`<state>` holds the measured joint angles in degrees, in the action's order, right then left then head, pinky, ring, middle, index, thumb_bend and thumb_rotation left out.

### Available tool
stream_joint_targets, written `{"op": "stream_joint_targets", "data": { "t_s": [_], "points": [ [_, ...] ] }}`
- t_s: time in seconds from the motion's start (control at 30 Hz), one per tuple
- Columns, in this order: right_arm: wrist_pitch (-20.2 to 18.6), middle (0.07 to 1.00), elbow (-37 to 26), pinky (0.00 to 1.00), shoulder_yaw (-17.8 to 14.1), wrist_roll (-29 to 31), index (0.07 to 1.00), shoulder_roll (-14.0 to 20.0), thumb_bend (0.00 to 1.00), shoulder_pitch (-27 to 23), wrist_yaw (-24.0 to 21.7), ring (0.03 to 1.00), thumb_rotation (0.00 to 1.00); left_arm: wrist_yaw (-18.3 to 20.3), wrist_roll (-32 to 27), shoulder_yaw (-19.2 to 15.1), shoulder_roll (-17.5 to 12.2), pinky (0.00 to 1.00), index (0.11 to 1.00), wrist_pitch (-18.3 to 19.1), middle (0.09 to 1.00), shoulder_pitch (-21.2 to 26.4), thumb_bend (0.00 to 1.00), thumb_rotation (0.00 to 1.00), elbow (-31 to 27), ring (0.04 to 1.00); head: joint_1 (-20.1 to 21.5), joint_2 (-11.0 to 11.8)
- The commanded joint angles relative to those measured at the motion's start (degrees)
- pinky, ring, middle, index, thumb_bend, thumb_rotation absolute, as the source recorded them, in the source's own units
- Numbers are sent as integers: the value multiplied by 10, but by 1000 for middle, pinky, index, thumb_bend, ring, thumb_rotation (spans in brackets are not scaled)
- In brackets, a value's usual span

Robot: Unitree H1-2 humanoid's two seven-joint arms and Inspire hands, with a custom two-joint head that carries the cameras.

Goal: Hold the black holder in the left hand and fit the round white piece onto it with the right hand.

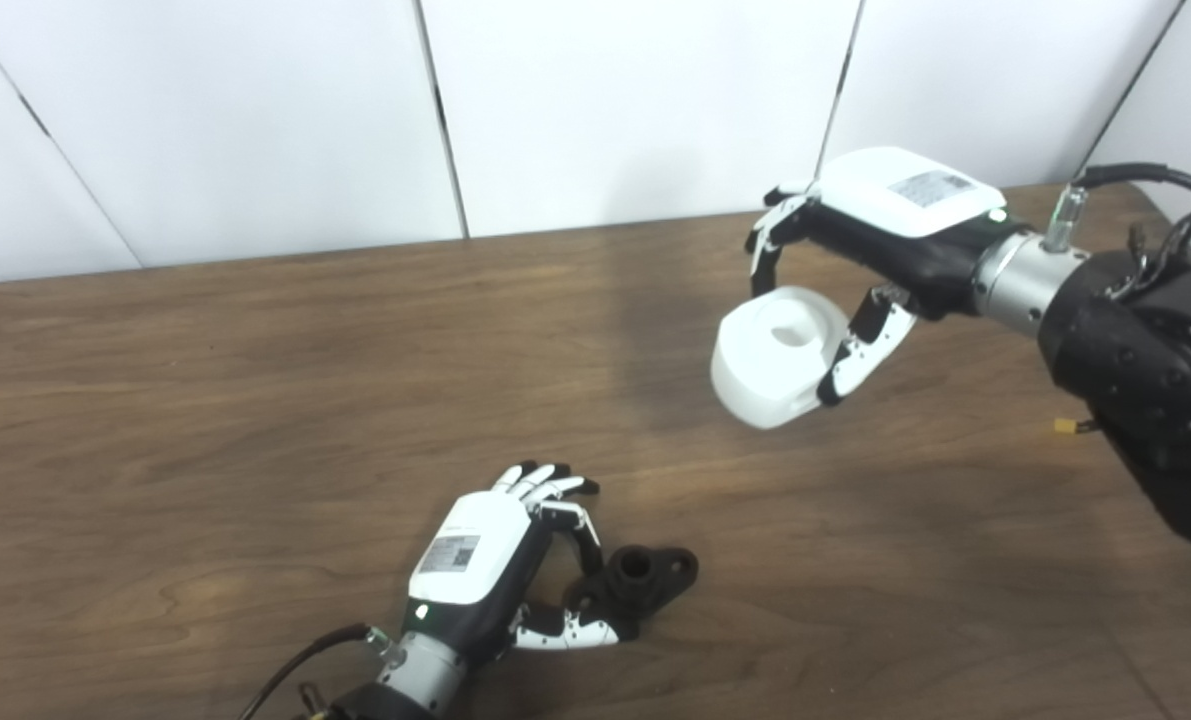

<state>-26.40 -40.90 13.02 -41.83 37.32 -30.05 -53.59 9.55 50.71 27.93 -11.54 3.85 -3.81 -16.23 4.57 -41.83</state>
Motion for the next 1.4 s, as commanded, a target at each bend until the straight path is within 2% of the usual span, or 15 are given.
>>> {"op": "stream_joint_targets", "data": {
  "t_s": [0.0, 0.27, 0.47, 0.9, 1.37],
  "points": [
    [-4, 782, -27, 783, -16, -5, 483, -8, 525, -12, -4, 903, 138, 26, 17, 14, 2, 953, 484, 8, 833, -1, 522, 56, 22, 907, -1, -2],
    [-4, 784, -55, 776, -18, -7, 483, -49, 525, 12, -22, 900, 136, 32, 18, 15, 6, 965, 485, 15, 834, 1, 522, 56, 19, 905, -6, -6],
    [-1, 785, -66, 808, -11, -21, 483, -72, 525, 33, -33, 900, 139, 34, 19, 16, 7, 959, 485, 15, 833, 4, 521, 57, 20, 900, -6, -8],
    [40, 778, -50, 854, 16, -30, 483, -99, 525, 82, -13, 902, 142, 31, 23, 19, 11, 958, 484, 15, 826, 5, 522, 57, 22, 893, -13, -11],
    [42, 795, -41, 871, 17, -35, 483, -129, 525, 104, -4, 911, 139, 34, 26, 23, 15, 958, 485, 22, 828, 5, 521, 57, 22, 894, -19, -5]
  ]
}}
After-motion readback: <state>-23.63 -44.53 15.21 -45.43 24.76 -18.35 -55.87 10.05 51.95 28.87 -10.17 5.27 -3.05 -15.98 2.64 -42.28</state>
